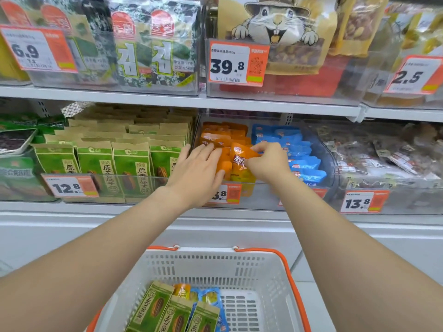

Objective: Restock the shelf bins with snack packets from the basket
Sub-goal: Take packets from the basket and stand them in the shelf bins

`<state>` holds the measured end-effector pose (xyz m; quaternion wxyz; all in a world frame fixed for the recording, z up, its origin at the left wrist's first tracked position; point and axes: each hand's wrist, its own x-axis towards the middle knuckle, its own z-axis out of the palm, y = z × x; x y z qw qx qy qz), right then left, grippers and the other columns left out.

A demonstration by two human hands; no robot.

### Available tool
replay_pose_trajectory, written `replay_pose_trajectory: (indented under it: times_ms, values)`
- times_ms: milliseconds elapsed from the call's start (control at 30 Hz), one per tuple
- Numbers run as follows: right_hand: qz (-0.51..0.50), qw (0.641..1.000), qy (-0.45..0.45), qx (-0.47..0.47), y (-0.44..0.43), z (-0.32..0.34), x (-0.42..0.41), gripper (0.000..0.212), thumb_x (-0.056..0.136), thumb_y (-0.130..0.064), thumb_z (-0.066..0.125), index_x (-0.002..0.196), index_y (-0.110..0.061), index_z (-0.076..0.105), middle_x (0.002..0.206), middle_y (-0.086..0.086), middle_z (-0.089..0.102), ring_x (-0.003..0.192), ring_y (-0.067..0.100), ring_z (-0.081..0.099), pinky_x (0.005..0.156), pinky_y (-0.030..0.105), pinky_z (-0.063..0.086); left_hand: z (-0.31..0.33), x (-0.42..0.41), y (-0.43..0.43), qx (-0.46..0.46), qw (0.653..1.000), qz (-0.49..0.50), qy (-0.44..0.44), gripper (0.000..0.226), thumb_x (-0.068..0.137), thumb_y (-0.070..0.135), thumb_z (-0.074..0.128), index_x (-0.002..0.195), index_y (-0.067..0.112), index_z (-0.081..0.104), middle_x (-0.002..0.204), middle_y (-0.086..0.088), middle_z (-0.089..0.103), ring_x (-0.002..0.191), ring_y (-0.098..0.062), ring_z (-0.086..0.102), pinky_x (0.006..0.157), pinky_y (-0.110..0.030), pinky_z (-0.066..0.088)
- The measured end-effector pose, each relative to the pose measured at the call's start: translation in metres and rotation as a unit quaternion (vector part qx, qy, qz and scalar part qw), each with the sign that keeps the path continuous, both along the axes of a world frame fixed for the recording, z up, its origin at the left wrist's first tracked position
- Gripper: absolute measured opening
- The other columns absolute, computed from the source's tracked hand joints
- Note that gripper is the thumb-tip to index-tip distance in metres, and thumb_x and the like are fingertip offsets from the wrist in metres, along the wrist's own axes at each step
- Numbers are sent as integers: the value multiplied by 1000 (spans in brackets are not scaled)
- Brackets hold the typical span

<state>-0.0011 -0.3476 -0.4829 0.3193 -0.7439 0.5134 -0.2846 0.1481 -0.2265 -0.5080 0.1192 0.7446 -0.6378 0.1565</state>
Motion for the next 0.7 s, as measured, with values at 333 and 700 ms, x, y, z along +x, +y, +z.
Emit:
replay_pose_trajectory:
  times_ms: [333,700]
  values:
    - [72,996,23,35,-8,-4,11,22,91,-24,80,111,-23,70,106,-3,66,103,19,65,88,37,57,-13,0,2,-64,997,-12,41,40,103,38,43,137,18,51,144,-4,56,138,-25,48,122,-49,32]
    - [9,995,93,-23,12,4,7,57,64,-36,73,114,-14,57,109,11,62,102,28,63,81,45,60,-21,1,14,-129,990,-30,38,49,102,32,53,145,8,50,154,-12,48,147,-30,39,122,-47,32]
